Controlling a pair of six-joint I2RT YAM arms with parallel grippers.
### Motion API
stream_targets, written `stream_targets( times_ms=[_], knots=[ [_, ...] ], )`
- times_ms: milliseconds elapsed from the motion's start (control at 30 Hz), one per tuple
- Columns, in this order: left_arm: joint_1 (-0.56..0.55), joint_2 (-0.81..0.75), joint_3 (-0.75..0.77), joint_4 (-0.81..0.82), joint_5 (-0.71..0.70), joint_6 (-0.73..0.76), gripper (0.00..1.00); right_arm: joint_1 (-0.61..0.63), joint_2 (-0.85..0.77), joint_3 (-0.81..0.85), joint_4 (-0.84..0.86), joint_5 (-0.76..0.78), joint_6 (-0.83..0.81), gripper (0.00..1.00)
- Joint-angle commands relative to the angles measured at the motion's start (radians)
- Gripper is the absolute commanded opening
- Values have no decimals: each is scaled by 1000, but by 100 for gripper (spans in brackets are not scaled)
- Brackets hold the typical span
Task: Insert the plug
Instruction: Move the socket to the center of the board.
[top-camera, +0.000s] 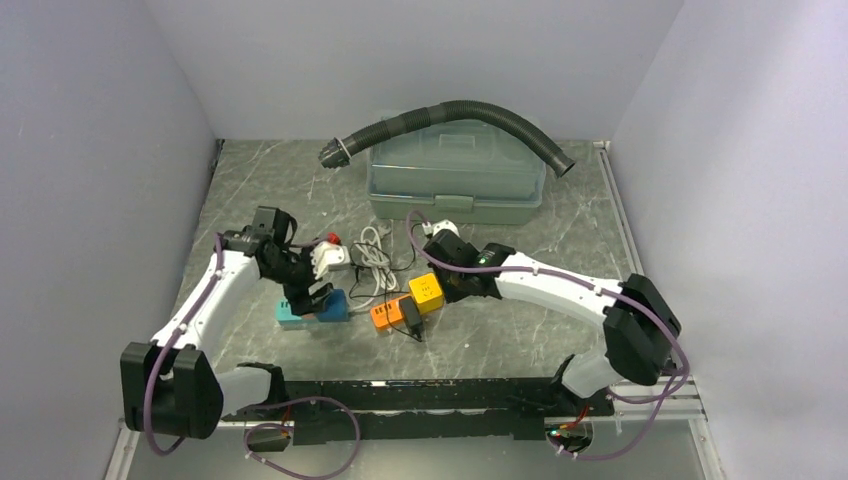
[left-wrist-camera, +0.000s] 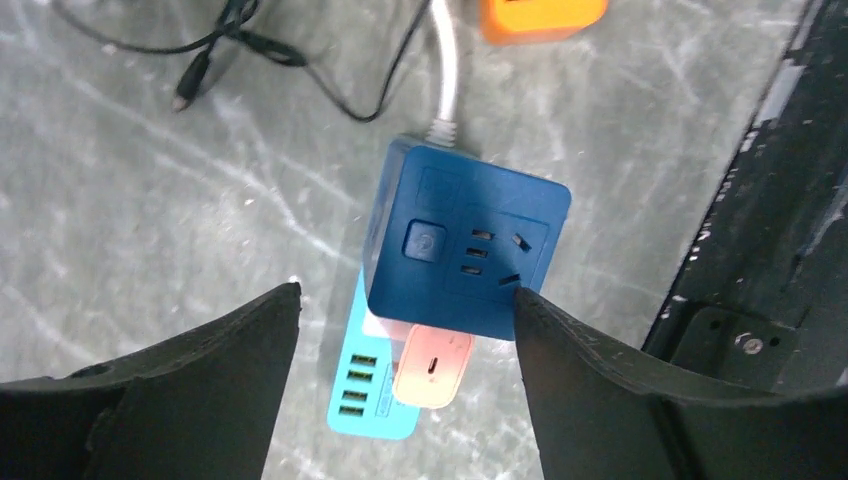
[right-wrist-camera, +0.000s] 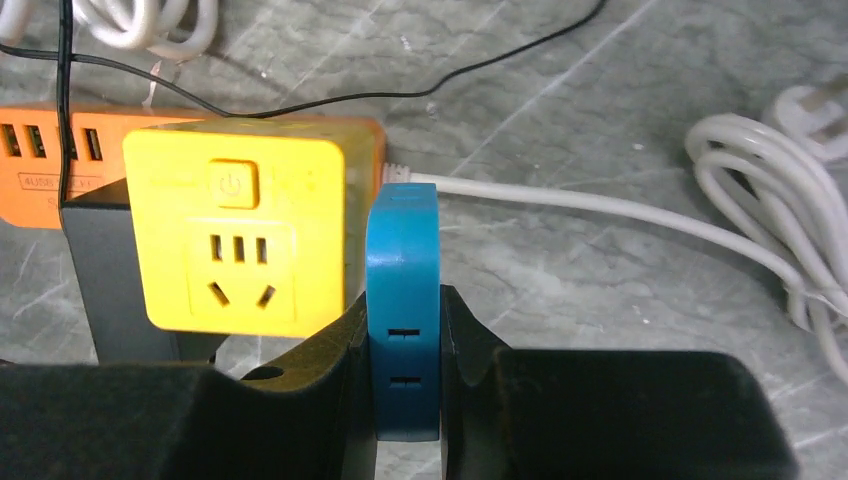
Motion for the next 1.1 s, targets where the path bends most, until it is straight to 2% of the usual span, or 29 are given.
stream_targets(
  times_ms=[0, 100, 167, 233, 400, 500, 633, 767, 933, 1067],
  knots=[
    [28, 42, 112, -18, -152, 18, 84, -15, -95, 56, -89, 97, 6, 0],
    [26, 42, 215, -28, -61, -60, 92, -51, -115, 129, -93, 95, -108, 0],
    [18, 30, 257, -30, 8, -107, 98, -81, -126, 163, -58, 36, -216, 0],
    [-20, 10, 257, -17, 45, -159, 100, -100, -130, 193, -21, -28, -329, 0],
    [-231, -65, 146, 108, 32, -274, 100, -105, -138, 153, 164, -266, -641, 0],
    [-349, -49, 98, 166, 9, -305, 100, -108, -117, 131, 237, -300, -727, 0],
    [-449, -9, 49, 236, -51, -284, 100, -110, -60, 117, 294, -339, -758, 0],
    [-524, -12, -57, 395, -157, -219, 100, -118, 8, 105, 374, -343, -724, 0],
    [-604, -3, -164, 593, -272, -194, 100, -131, 86, 138, 375, -373, -680, 0],
    [-665, 23, -195, 657, -328, -211, 100, -137, 110, 121, 394, -396, -650, 0]
  ],
)
